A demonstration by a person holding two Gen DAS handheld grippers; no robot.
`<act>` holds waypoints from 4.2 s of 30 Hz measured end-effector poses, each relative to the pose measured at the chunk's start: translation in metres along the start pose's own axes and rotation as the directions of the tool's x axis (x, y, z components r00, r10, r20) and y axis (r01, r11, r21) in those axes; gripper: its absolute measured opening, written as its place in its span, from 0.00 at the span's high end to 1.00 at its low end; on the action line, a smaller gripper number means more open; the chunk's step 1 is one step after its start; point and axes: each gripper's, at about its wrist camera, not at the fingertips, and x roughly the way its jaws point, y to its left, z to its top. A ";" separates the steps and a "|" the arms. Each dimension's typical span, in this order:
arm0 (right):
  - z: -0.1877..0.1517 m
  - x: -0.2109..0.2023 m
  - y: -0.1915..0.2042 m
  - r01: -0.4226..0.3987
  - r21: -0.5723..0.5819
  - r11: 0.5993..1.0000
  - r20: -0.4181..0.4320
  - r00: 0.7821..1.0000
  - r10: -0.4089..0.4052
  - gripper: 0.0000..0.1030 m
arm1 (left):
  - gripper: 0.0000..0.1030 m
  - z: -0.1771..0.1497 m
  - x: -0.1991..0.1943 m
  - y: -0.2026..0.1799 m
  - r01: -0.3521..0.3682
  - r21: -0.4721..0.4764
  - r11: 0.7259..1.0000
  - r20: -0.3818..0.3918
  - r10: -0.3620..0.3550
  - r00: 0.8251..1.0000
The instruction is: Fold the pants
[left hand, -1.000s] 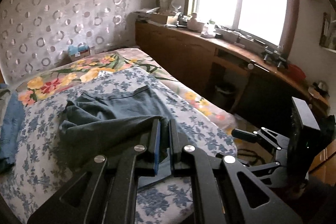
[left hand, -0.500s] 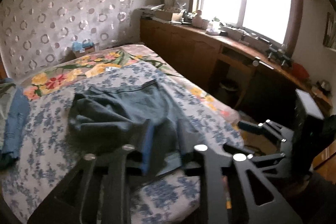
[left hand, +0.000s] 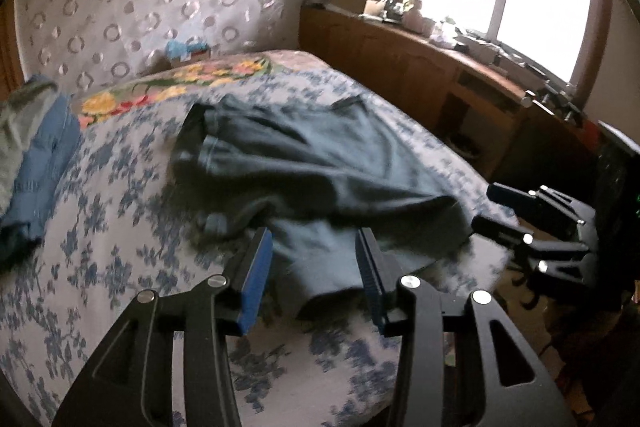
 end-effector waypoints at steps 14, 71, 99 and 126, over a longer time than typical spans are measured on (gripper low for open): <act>0.019 0.013 0.001 -0.034 -0.017 0.999 -0.022 0.999 0.033 0.92 | 0.57 -0.021 0.008 0.015 -0.013 -0.048 0.999 -0.016 0.012 1.000; 0.072 0.080 0.070 -0.275 -0.169 0.947 -0.100 0.960 0.261 0.66 | 0.57 0.018 -0.044 0.085 -0.150 -0.085 0.985 0.149 0.162 0.976; 0.091 0.138 0.104 -0.177 -0.291 0.940 -0.155 0.979 0.136 0.98 | 0.57 -0.004 -0.044 0.106 -0.156 -0.123 0.980 0.132 0.172 0.976; 0.158 0.175 -0.049 0.045 -0.150 0.988 -0.086 0.995 -0.059 0.98 | 0.57 0.023 0.012 0.053 -0.093 -0.051 0.994 0.070 0.097 0.993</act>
